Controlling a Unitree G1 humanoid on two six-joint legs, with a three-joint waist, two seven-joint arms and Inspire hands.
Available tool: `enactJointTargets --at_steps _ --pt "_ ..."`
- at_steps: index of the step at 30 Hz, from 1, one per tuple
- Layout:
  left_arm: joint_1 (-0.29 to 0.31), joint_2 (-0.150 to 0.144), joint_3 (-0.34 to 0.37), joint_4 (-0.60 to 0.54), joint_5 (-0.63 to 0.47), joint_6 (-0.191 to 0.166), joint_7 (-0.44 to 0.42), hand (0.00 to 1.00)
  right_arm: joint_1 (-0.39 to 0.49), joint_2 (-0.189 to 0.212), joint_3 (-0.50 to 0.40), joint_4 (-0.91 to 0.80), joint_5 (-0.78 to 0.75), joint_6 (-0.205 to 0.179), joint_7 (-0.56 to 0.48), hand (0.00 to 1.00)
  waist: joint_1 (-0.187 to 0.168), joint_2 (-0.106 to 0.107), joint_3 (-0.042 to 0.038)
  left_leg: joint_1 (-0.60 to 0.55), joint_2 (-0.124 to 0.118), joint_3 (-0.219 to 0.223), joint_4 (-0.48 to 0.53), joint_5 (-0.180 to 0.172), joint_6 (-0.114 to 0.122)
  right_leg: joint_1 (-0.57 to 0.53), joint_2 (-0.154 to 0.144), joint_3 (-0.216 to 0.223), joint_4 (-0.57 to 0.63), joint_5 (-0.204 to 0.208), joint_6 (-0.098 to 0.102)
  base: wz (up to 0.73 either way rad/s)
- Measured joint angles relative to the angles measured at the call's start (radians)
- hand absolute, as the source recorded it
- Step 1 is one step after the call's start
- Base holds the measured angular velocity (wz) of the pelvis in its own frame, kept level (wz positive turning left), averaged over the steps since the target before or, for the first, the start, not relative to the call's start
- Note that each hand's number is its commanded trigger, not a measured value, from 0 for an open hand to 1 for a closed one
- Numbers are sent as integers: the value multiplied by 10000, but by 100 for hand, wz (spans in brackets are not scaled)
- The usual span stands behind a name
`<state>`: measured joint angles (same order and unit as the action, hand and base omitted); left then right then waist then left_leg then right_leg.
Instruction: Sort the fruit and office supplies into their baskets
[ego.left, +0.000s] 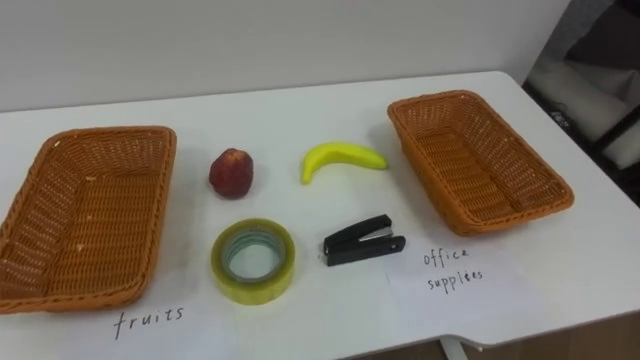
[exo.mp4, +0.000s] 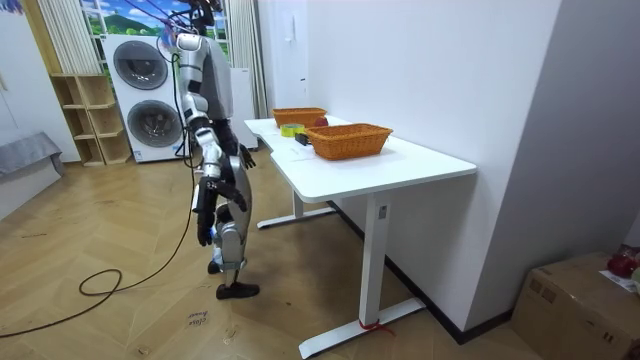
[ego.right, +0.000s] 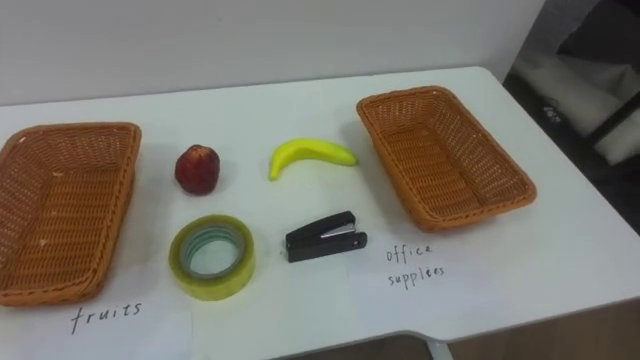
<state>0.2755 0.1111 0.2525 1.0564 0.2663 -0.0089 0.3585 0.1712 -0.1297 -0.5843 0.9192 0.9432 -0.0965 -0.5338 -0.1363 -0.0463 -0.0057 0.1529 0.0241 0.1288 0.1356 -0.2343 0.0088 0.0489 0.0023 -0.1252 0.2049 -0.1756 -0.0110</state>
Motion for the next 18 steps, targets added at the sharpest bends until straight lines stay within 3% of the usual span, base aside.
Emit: enactJointTargets --at_steps 7,15,18 --pt "1 82 -16 -378 8 -256 -114 0 163 1 5 -1596 0 -265 -1034 0 25 -19 12 -29 -13 56 1 1 1 -73 10 128 16 -11 17 -4" --pt "273 129 -36 -652 -15 -255 -256 0 273 -97 -308 -3595 -110 -587 -2319 0 1 -106 23 -33 -18 79 -9 2 1 -232 4 148 93 -111 24 -1" --pt "395 136 -24 -774 -6 -256 -263 0 261 -347 -308 -4121 -438 -590 -2541 0 27 -111 50 -68 -20 80 -16 2 1 -311 0 169 172 -132 12 -2"
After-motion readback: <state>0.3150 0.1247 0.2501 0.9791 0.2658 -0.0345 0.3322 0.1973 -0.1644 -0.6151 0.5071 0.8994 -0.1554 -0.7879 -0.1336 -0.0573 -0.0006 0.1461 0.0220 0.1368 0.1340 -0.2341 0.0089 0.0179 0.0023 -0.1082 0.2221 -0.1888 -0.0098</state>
